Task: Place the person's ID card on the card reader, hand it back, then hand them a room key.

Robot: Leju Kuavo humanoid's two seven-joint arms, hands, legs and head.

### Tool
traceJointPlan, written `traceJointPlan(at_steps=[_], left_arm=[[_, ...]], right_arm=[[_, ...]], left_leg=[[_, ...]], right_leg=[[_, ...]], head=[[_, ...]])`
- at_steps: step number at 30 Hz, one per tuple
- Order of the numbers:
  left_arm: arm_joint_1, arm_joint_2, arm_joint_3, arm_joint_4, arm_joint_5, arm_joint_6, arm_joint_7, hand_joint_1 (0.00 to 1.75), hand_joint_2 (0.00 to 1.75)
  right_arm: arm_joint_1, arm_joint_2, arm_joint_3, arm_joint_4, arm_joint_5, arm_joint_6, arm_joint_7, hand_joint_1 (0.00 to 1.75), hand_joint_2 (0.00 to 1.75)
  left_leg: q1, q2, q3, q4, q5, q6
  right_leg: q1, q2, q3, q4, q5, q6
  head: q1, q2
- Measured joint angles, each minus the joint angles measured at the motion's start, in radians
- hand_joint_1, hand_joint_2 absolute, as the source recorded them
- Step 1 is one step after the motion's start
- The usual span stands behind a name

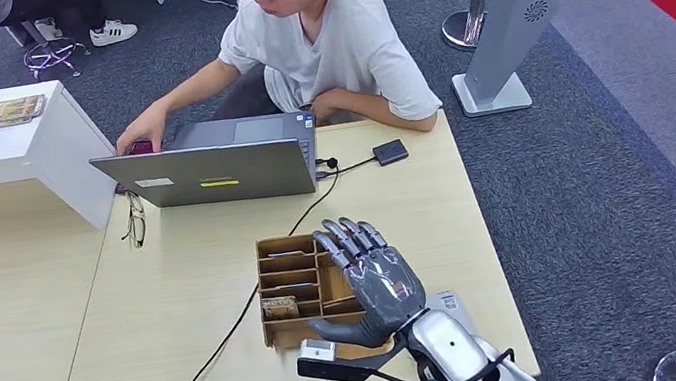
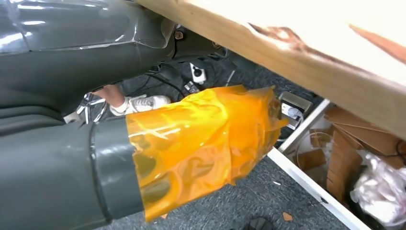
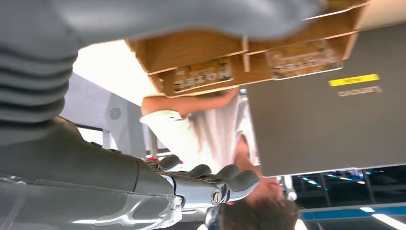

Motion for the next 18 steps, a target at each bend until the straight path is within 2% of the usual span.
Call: traceJointPlan(at_steps=[8,18], left_arm=[[0.034,-0.01,0.026,-0.047,0.041,0.045,0.066,0.0,0.0],[0.049,-0.01,0.032,-0.07,0.059,0.06,0.082,0.0,0.0]], right_arm=[[0.069,-0.003,-0.063,0.029,0.042,-0.042,0.015,0.0,1.75],[0.093,-0.003,-0.102,0.043,0.05,-0.047,0.012,0.0,1.75]], left_leg=[[0.0,0.0,0.0,0.0,0.0,0.0],[0.0,0.0,0.0,0.0,0.0,0.0]], right_leg=[[0.0,0.0,0.0,0.0,0.0,0.0],[0.0,0.0,0.0,0.0,0.0,0.0]], head=[[0.0,0.0],[0.0,0.0]])
